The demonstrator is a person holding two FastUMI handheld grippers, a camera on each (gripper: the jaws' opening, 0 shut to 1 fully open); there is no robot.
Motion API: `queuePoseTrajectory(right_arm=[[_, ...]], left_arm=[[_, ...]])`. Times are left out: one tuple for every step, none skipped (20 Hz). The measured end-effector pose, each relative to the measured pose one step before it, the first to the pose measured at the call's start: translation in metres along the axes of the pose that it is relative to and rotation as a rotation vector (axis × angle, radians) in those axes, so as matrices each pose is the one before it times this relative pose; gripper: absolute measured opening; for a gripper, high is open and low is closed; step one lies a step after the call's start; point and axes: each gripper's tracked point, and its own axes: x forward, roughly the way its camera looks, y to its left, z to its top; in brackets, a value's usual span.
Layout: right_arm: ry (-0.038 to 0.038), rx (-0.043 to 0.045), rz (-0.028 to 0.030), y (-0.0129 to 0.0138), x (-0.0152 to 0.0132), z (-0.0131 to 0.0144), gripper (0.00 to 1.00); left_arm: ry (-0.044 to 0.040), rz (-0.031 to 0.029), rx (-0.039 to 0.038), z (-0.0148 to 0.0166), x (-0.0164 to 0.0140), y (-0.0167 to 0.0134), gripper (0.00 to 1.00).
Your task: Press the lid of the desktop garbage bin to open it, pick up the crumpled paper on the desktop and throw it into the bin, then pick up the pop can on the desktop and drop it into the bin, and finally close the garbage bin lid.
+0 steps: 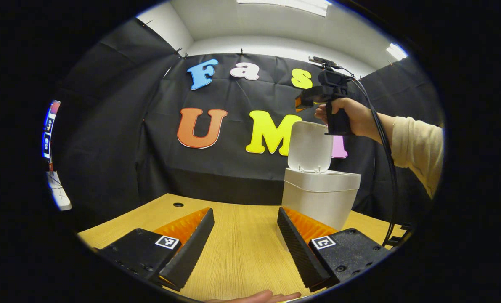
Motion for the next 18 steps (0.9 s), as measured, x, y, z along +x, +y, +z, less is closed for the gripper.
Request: queuePoseTrajectory(right_arm=[[0.00476, -0.00182, -0.00089, 0.00353, 0.00365, -0.00389, 0.94], [0.00325, -0.01098, -0.00008, 0.00265, 0.00452, -0.0036, 0.96], [0.00806, -0.01609, -0.01604, -0.00402, 0.00589, -0.00434, 0.96], [0.01718, -0.01039, -0.0086, -0.00223, 0.00409, -0.00652, 0.94], [0.03193, -0.00681, -0.00654, -0.00336, 0.00422, -0.01239, 0.94], [0.03603, 0.00603, 0.01312, -0.00282, -0.00291, -0.01007, 0.94], [-0.00904, 0.05361, 0.01693, 0.0003, -0.00059, 0.00562, 0.94], [0.02727, 0.04668, 0.00228, -0.00399, 0.00034, -0.00454, 0.95], [0.02711, 0.04246, 0.02467, -0.00199, -0.00257, -0.00505, 0.95], [0.00982, 0.03724, 0.01001, -0.00287, -0.00409, -0.00066, 0.96], [0.00157, -0.00245, -0.01469, -0.00509, -0.00535, -0.00039, 0.96], [0.00323, -0.00112, -0.0097, -0.0044, -0.00637, -0.00123, 0.94], [0.00176, 0.00344, -0.00067, -0.00009, -0.00413, -0.00123, 0.94], [0.00258, -0.00864, 0.00381, 0.00078, -0.00437, -0.0032, 0.94], [0.00385, -0.00597, 0.00646, -0.00007, -0.00553, -0.00173, 0.94], [0.00504, -0.00118, 0.01136, -0.00053, -0.0052, -0.0031, 0.94], [0.00755, -0.00324, 0.01447, -0.00041, -0.00527, -0.00258, 0.94], [0.00758, 0.00234, 0.01689, -0.00125, -0.00407, -0.00336, 0.94]], left_arm=[[-0.00711, 0.01378, 0.0071, 0.00257, -0.0012, 0.00295, 0.98], [-0.00795, 0.00482, 0.00663, 0.00176, -0.00205, 0.00185, 0.98], [-0.00247, -0.01388, 0.00813, 0.0005, -0.00063, -0.00244, 0.98], [-0.00063, -0.0134, 0.00788, -0.00009, 0.00014, -0.00092, 0.98], [-0.00194, -0.00043, 0.00353, -0.00052, 0.00074, 0.00146, 0.98], [0.00026, 0.01188, -0.0038, -0.00162, 0.00038, 0.00505, 0.98], [0.00381, 0.02115, -0.00561, -0.00124, 0.0005, 0.00605, 0.98], [0.00732, 0.0197, -0.00259, -0.00066, 0.00015, 0.00396, 0.98], [0.00388, 0.01778, -0.00283, 0.00141, -0.00082, 0.0033, 1.0], [-0.00289, 0.01342, 0.00735, 0.0014, -0.00113, 0.00116, 0.98], [-0.00673, 0.00626, 0.0161, 0.00161, -0.00142, 0.00064, 0.98], [-0.0066, 0.00271, 0.01333, 0.00214, -0.0007, -0.00096, 0.98], [0.00147, 0.00161, 0.01715, -0.00156, 0.00021, -0.00201, 0.98], [0.01261, 0.00073, 0.01074, -0.00403, 0.0003, -0.00221, 0.98], [0.00711, 0.00745, 0.00833, -0.0013, 0.00143, -0.00144, 0.97], [0.01302, 0.01665, 0.00495, -0.00287, 0.00216, 0.00021, 0.97], [0.01498, 0.0121, -0.00014, -0.00367, 0.00072, -0.00094, 0.98], [0.00981, -0.00277, 0.00167, -0.00284, 0.00131, -0.00416, 0.97]])
